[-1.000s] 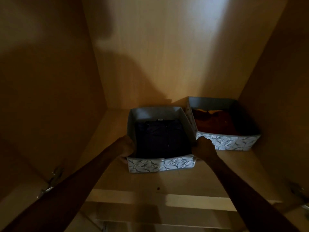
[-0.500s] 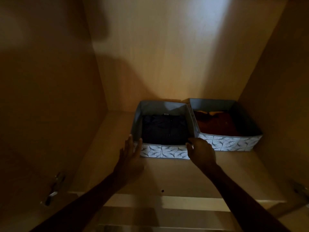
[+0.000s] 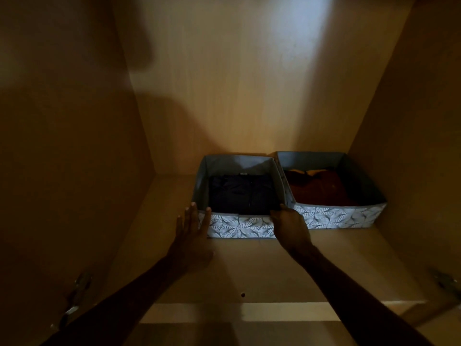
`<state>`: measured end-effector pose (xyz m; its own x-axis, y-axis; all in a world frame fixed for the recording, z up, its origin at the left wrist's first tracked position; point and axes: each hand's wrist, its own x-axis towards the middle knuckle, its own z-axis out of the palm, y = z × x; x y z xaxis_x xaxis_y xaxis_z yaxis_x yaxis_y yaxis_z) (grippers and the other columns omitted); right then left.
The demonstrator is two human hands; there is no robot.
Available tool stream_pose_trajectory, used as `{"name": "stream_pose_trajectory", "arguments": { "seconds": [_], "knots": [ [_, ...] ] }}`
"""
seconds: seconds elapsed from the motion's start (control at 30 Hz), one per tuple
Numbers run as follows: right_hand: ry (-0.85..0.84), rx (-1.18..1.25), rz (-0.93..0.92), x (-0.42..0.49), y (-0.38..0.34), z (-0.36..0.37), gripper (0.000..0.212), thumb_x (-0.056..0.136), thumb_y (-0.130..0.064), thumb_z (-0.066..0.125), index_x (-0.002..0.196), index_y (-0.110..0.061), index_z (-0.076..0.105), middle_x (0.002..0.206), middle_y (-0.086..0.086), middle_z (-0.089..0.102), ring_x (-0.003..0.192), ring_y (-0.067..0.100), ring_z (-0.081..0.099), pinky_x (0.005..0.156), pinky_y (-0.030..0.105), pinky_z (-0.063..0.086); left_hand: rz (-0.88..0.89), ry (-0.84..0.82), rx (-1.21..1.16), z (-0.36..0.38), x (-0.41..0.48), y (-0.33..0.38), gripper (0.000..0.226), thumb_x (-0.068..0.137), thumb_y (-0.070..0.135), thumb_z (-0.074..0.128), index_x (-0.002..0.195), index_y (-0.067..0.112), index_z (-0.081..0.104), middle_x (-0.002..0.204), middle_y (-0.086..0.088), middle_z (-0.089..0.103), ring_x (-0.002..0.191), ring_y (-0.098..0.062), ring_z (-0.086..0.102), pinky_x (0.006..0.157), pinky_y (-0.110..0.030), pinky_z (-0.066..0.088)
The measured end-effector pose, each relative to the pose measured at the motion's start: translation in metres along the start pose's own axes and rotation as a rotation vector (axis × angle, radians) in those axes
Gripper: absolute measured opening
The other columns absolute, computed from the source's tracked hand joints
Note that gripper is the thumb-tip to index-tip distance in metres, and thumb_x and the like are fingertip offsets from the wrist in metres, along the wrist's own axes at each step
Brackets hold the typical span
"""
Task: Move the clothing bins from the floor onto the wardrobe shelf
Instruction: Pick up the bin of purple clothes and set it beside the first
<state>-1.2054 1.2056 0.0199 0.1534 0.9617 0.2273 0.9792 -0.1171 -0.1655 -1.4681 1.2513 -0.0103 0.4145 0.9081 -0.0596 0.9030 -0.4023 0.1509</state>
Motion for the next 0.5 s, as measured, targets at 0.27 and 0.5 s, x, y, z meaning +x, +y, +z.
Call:
{"name": "stream_pose_trajectory", "arguments": {
  "seconds": [0.27,0.5],
  "knots": [
    [0.006,0.000,0.009,0.032,0.007,0.003,0.019,0.075,0.005,0.054,0.084,-0.005,0.068,0.093,0.016,0.066,0.081,0.036,0.065,0.064,0.035,0.048,0.009,-0.054,-0.026,-0.014,0.023,0.006,0.116,0.078,0.045,0.064,0.148,0.025,-0.026,0.146,-0.016,-0.043,0.143,-0.036,-0.029,0.115,-0.048,-0.015],
    [0.038,0.032,-0.013,0.041,0.014,0.009,0.017,0.073,0.008,0.057,0.079,-0.004,0.068,0.087,0.018,0.066,0.076,0.037,0.065,0.061,0.034,0.046,0.016,-0.027,-0.050,-0.012,0.027,0.005,0.114,0.078,0.041,0.062,0.146,0.030,-0.029,0.150,-0.016,-0.041,0.142,-0.034,-0.032,0.117,-0.049,-0.015]
  ]
}}
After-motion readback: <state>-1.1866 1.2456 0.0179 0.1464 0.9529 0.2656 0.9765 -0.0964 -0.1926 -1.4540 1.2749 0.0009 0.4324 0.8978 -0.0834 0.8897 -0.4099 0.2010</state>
